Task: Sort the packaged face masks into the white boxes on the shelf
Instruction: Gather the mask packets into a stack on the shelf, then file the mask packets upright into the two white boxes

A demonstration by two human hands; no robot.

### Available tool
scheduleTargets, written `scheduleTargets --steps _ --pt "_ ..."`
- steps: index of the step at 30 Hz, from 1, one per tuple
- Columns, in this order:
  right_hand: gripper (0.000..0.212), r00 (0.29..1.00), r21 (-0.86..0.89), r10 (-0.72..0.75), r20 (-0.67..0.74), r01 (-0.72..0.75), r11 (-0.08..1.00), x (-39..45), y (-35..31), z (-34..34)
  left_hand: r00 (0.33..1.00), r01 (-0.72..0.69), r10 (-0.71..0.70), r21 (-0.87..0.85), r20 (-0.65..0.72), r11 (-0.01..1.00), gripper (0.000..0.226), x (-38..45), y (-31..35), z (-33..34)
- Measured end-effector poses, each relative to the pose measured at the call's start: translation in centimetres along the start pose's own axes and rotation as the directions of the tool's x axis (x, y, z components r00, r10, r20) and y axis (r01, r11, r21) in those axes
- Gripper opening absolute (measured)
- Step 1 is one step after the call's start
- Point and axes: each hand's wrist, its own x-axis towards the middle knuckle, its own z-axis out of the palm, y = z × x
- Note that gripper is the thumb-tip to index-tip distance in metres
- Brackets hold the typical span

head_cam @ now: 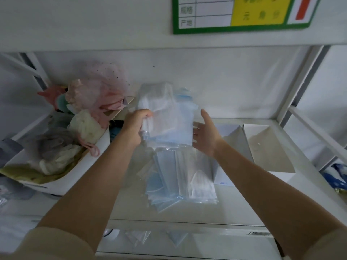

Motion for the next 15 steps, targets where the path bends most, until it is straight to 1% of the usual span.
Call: scheduleTargets --steps 2,4,6,7,8,11,13,15 --pt "0.063 0.996 0.098 -0.02 0.092 0.011 0.995 -0.8 -1.6 0.0 0.991 0.059 -0.067 0.063 0.118 0.996 0.012 0.0 -0.8 1.2" --pt "0.052 0.992 0.08 -0.034 0.118 0.024 0.996 -1.5 -2.7 -0.3 0.971 0.098 -0.119 0.109 0.206 0.989 0.022 -0.2 -1.6 2.8" --pt "0.038 0.995 0.003 -0.051 0.085 0.051 0.999 -2.2 -3.4 -0.7 0.94 0.122 -0.139 0.073 0.31 0.99 0.039 -0.6 -2.0 4.8" --pt "0.038 0.996 -0.038 -0.075 0.05 0.077 0.996 -2.5 -3.9 -1.2 0.923 0.126 -0.141 0.066 0.359 0.99 0.046 -0.8 -2.1 5.9" --pt "0.04 0.995 -0.087 -0.102 0.009 0.103 0.991 -2.8 -4.4 -1.8 0.906 0.115 -0.131 0.065 0.403 0.991 0.048 -1.0 -2.1 7.1" --pt "0.039 0.974 -0.202 -0.186 -0.127 0.158 0.966 -4.2 -6.2 -3.8 0.859 0.055 -0.057 0.019 0.509 0.998 0.035 -1.6 -1.9 10.7" --pt "0.038 0.958 -0.223 -0.246 -0.15 0.21 0.952 -5.3 -7.2 -5.6 0.822 0.034 -0.029 0.001 0.569 0.999 0.03 -2.0 -1.8 12.9" --pt "0.038 0.937 -0.253 -0.315 -0.149 0.272 0.928 -6.3 -7.8 -7.8 0.777 0.044 -0.029 -0.008 0.629 0.999 0.028 -2.5 -2.0 15.0"
